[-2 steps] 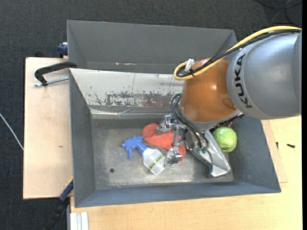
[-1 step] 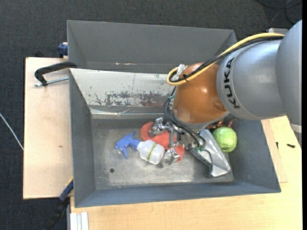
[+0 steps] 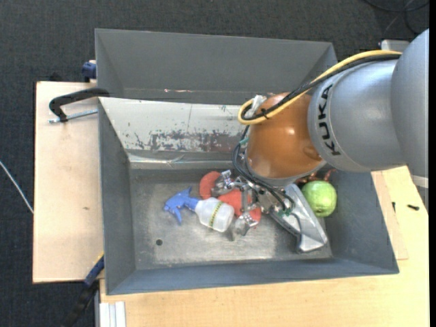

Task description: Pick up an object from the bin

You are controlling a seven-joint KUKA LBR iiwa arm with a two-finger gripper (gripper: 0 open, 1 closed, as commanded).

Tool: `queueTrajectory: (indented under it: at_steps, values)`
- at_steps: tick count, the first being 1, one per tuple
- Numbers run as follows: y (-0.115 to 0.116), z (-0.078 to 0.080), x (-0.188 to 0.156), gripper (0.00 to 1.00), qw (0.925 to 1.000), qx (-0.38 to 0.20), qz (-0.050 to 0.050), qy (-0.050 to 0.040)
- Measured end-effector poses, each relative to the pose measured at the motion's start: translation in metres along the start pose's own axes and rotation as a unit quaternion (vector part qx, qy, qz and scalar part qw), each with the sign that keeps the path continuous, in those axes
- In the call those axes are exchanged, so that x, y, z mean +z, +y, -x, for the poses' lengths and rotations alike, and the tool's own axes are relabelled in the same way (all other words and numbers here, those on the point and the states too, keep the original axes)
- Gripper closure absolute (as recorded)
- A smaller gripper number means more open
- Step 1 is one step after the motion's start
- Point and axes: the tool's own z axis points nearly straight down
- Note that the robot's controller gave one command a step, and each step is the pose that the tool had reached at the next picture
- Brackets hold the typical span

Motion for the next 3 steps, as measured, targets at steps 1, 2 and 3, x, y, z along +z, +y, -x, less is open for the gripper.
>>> queueTrajectory:
  at_steps: [1, 2, 3]
  values:
    - [-0.024, 0.015, 0.002, 0.00, 0.9901, 0.140, 0.000, -0.0017]
    - [-0.044, 0.006, 0.004, 0.00, 0.9838, 0.179, 0.001, -0.0054]
    - [-0.052, -0.001, 0.004, 0.00, 0.9860, 0.167, -0.001, -0.0025]
